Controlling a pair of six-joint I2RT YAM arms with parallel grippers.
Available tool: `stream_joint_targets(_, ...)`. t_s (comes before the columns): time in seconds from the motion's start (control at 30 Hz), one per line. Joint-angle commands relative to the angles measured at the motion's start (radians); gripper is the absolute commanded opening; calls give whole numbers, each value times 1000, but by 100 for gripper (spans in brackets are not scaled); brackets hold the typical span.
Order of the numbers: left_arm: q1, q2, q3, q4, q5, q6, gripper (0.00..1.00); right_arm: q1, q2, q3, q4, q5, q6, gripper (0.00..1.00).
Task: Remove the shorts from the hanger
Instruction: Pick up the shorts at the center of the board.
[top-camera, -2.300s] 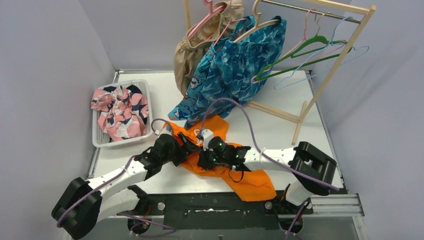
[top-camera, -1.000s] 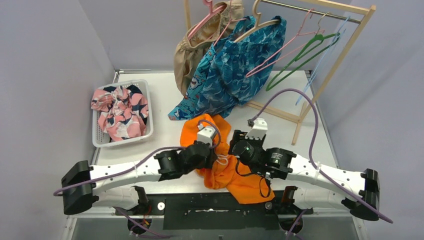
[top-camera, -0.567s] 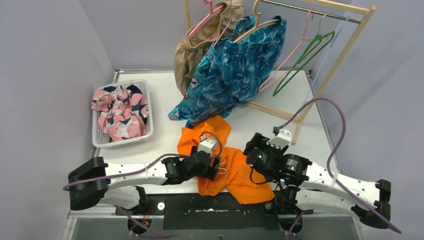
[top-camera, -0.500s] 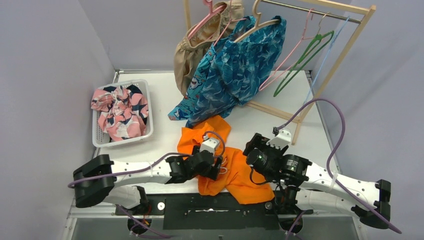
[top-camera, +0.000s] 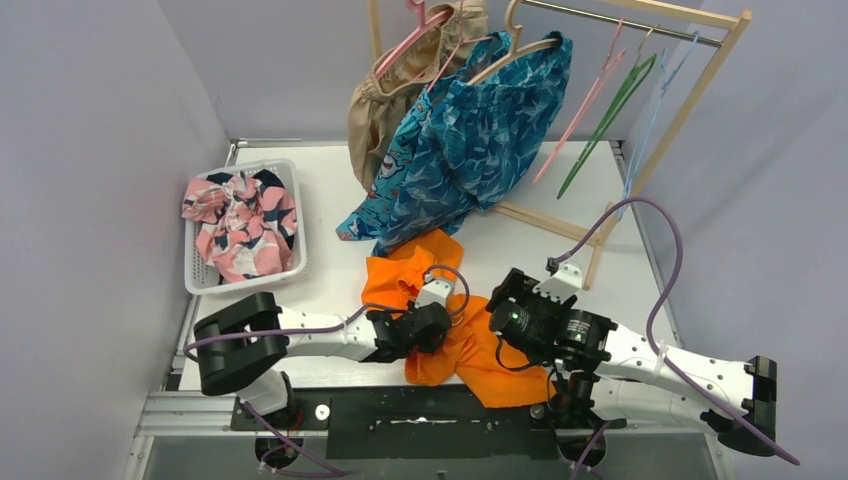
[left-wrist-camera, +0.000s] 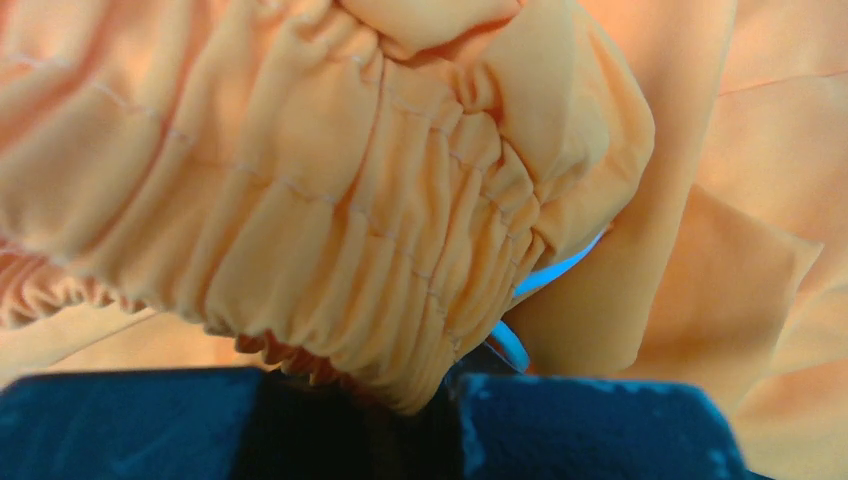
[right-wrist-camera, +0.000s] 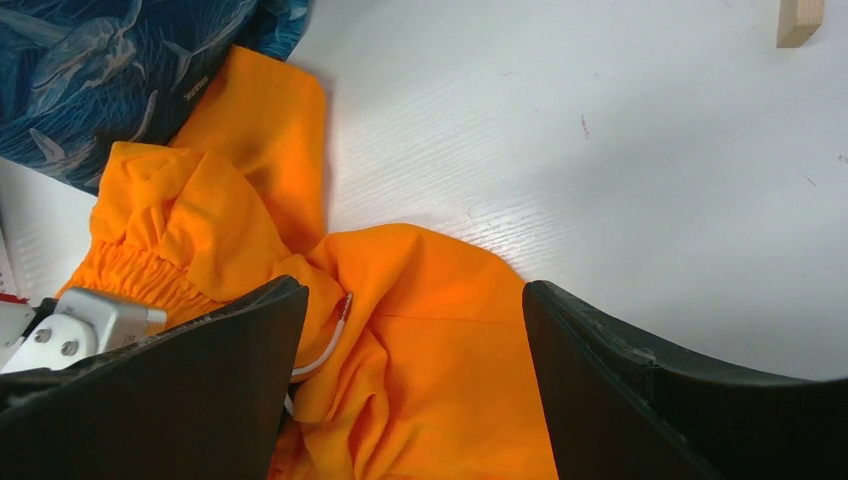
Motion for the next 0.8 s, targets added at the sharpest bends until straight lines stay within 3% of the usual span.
stream_joint_targets(0.0, 1, -59, 12, -168, -129, -47, 0, 9, -2, -4, -7, 64, 50, 81)
stream_joint_targets(0.2, 109, -315, 128, -315, -237, 71, 0, 8, -21, -25, 22, 64, 43, 81)
stream_joint_targets(0.4, 388, -540, 292, -482, -296, 174, 0, 9, -46, -31, 40, 65, 38, 81)
stream_joint_targets(0.57, 563, -610, 405, -561, -413, 259, 0, 10, -51, -34, 60, 66, 32, 81)
stream_joint_targets(0.77, 800, -555, 582, -528, -464, 445, 0, 9, -7, -8, 135, 53, -51, 82)
